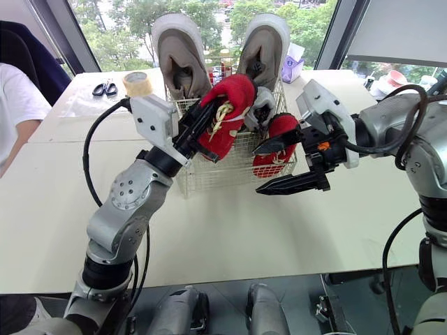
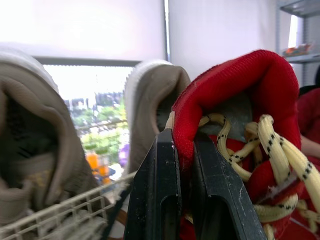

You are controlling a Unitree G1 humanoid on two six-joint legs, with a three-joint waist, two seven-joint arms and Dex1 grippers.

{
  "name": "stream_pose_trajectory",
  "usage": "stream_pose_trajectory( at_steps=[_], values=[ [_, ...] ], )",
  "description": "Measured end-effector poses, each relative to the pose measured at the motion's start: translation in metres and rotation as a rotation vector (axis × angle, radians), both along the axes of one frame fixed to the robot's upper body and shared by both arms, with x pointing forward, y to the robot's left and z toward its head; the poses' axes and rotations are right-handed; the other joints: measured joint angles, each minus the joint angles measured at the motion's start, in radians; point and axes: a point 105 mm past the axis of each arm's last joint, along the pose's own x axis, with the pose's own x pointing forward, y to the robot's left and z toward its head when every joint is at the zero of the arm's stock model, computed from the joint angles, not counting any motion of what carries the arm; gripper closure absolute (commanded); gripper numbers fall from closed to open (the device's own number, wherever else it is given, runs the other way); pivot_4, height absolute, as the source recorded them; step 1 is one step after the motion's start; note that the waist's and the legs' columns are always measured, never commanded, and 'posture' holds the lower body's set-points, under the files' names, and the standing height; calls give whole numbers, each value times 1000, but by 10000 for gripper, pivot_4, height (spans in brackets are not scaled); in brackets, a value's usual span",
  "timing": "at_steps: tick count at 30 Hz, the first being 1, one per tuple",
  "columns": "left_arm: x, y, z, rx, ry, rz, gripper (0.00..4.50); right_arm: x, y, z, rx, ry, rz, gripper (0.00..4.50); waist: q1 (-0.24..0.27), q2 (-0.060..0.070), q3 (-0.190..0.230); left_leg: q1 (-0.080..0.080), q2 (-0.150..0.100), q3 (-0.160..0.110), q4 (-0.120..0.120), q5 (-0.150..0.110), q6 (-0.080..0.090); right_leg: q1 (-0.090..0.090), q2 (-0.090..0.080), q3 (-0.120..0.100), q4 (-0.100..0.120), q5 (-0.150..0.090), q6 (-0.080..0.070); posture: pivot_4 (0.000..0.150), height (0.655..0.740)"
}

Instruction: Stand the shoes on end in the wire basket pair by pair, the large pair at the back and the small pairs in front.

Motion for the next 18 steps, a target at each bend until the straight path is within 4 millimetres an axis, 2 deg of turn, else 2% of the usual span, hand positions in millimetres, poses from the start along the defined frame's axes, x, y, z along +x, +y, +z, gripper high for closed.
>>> stream_pose_trajectory(
  at_steps=[4,10,18],
  values=[
    [0,5,-19,34,6,41,44769,0,-1,-1,-1,4,-10,0,1,4,-3,0,0,0,0,0,0,0,0,0,0,0,0,1500,7400],
    [-3,10,-29,-59,19,73,44769,0,-5,1,-4,16,-32,0,2,8,-6,1,0,0,0,-1,1,2,-1,0,-1,-1,-1,1500,7400],
    [-2,19,-40,-56,-34,226,44769,1,-4,7,1,17,-39,0,2,14,-11,6,0,0,0,-1,2,7,-1,0,-1,-2,-3,1500,7400]
  ],
)
